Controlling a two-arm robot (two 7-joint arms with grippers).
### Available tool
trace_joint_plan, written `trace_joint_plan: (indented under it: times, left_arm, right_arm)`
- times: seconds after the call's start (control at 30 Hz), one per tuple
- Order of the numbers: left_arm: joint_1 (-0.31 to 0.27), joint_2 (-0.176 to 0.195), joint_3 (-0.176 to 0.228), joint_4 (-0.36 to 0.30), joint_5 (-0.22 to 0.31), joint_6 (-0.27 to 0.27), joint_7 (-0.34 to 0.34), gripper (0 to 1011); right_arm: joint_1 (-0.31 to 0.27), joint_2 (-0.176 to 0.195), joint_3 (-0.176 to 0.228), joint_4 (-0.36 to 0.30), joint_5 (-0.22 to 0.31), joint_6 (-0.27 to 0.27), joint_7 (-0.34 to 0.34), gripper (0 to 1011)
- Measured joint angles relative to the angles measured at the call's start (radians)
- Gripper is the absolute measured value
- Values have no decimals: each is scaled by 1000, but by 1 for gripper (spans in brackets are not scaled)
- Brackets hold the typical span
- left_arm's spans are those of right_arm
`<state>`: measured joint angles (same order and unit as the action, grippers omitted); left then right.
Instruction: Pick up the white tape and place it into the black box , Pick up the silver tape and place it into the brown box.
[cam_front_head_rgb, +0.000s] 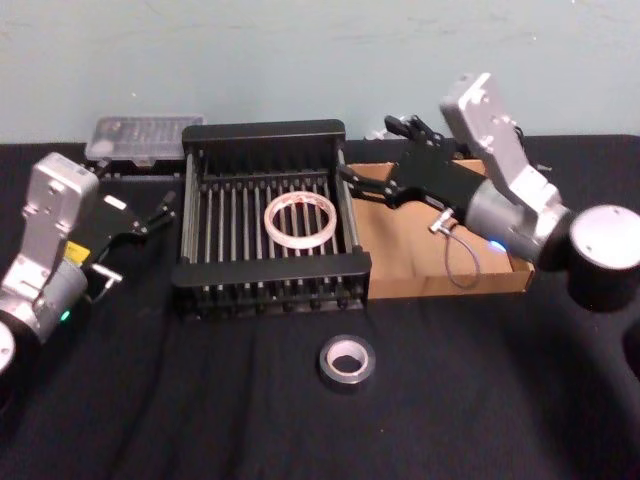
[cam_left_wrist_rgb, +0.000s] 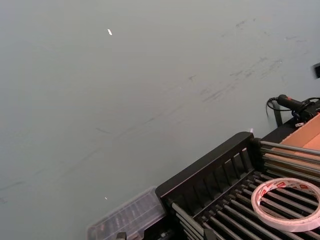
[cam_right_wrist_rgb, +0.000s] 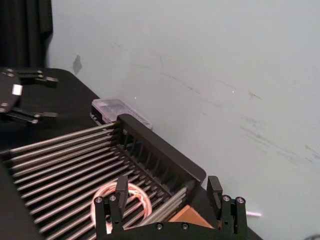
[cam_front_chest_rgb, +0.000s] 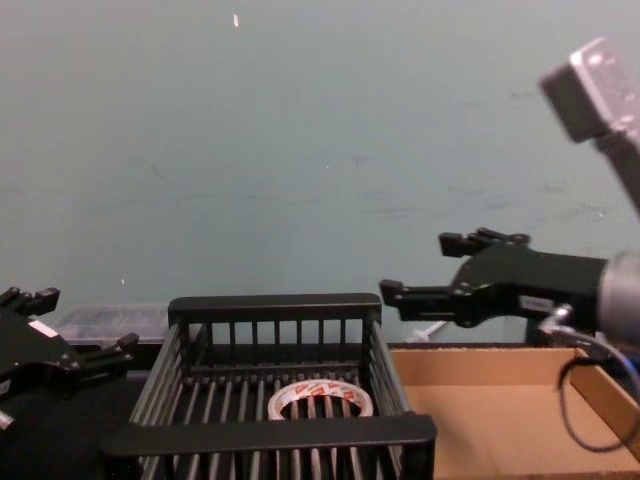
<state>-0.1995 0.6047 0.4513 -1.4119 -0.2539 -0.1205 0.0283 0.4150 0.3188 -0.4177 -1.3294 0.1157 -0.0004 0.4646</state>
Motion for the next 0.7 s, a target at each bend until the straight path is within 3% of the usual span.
trace_joint_plan:
  times: [0.33, 0.7]
  left_arm:
    - [0, 0, 0, 0, 0, 0, 0, 1001]
    - [0, 0, 0, 0, 0, 0, 0, 1001]
  right_arm:
    - [-192, 130, 44, -240, 76, 55, 12, 1002]
    - [-329, 222, 61, -365, 137, 129, 22, 1002]
